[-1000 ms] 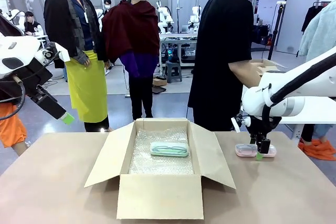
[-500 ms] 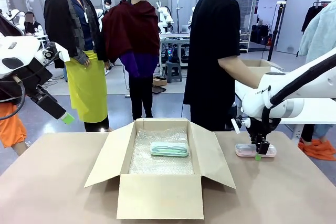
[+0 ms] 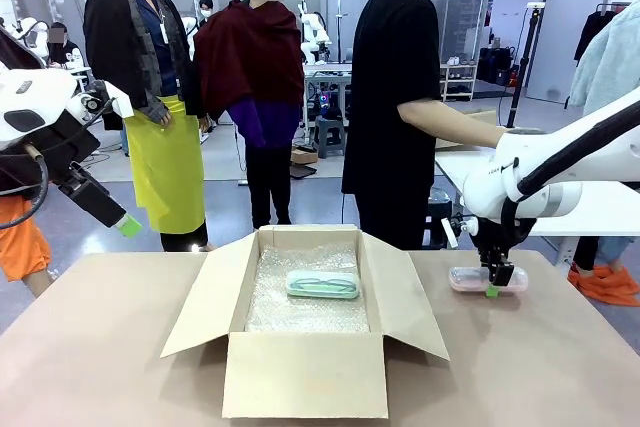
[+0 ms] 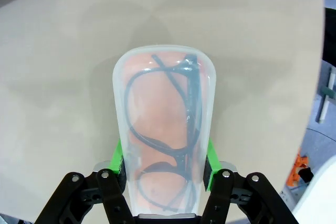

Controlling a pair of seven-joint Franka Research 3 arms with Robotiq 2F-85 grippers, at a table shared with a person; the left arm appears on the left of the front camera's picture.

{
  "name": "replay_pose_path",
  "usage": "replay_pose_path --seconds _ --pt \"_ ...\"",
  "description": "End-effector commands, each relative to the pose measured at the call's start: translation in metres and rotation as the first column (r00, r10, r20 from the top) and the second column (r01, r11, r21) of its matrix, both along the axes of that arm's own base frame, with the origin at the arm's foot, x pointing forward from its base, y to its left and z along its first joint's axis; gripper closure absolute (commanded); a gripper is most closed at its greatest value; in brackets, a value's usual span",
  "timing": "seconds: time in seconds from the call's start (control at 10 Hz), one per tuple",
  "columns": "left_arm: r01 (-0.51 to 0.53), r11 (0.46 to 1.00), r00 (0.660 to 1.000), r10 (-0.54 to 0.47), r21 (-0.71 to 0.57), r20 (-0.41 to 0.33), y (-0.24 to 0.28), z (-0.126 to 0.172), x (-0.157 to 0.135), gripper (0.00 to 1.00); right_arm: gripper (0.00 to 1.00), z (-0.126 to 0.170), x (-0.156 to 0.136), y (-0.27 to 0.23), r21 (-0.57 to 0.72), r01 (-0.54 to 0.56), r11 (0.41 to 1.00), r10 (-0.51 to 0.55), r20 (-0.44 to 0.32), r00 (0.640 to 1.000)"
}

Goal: Pack the glasses set securely to prepare it for shipping.
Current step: Put the Glasses case from the right side of the table into the Package Box.

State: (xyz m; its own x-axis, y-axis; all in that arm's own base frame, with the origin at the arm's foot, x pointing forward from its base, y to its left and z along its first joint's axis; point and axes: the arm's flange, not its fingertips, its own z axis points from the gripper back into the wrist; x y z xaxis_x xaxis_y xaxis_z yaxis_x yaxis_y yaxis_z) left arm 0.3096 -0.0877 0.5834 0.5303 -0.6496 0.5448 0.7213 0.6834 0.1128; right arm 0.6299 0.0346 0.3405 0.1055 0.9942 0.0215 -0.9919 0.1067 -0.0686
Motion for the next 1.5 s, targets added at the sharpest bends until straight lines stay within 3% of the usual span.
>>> replay_pose_path --seconds 0.0,0.2,0.6,0.8,0.9,1.0,1.2,1.4 --pt "0.005 1.000 1.000 -0.005 -0.004 0.004 0.002 0.001 -0.001 0.00 0.44 0.053 -0.009 0.009 0.017 0.038 0.999 -0.038 0.001 0.999" --pt "0.005 1.000 1.000 -0.005 -0.004 0.004 0.002 0.001 -0.001 0.00 0.44 0.102 -0.023 0.017 0.026 0.014 1.000 -0.016 0.060 0.998" --pt "0.005 1.000 1.000 -0.005 -0.004 0.004 0.002 0.001 -0.001 0.00 0.44 0.136 -0.025 0.031 0.022 0.080 0.997 -0.082 0.080 0.993" --pt "0.005 1.000 1.000 -0.005 -0.004 0.004 0.002 0.001 -0.001 0.00 0.44 0.147 -0.040 0.055 0.024 0.108 0.994 -0.110 0.083 0.990" --pt "0.005 1.000 1.000 -0.005 -0.004 0.004 0.002 0.001 -0.001 0.00 0.44 0.160 -0.049 0.074 0.033 0.140 0.990 -0.142 0.050 0.989" --pt "0.005 1.000 1.000 -0.005 -0.004 0.004 0.002 0.001 -0.001 0.00 0.44 0.172 -0.057 0.104 0.063 0.273 0.960 -0.270 -0.051 0.962" --pt "0.005 1.000 1.000 -0.005 -0.004 0.004 0.002 0.001 -0.001 0.00 0.44 0.178 -0.076 0.188 0.050 0.260 0.964 -0.256 -0.060 0.965" --pt "0.005 1.000 1.000 -0.005 -0.004 0.004 0.002 0.001 -0.001 0.00 0.44 0.173 -0.089 0.240 0.062 0.249 0.967 -0.243 -0.084 0.966"
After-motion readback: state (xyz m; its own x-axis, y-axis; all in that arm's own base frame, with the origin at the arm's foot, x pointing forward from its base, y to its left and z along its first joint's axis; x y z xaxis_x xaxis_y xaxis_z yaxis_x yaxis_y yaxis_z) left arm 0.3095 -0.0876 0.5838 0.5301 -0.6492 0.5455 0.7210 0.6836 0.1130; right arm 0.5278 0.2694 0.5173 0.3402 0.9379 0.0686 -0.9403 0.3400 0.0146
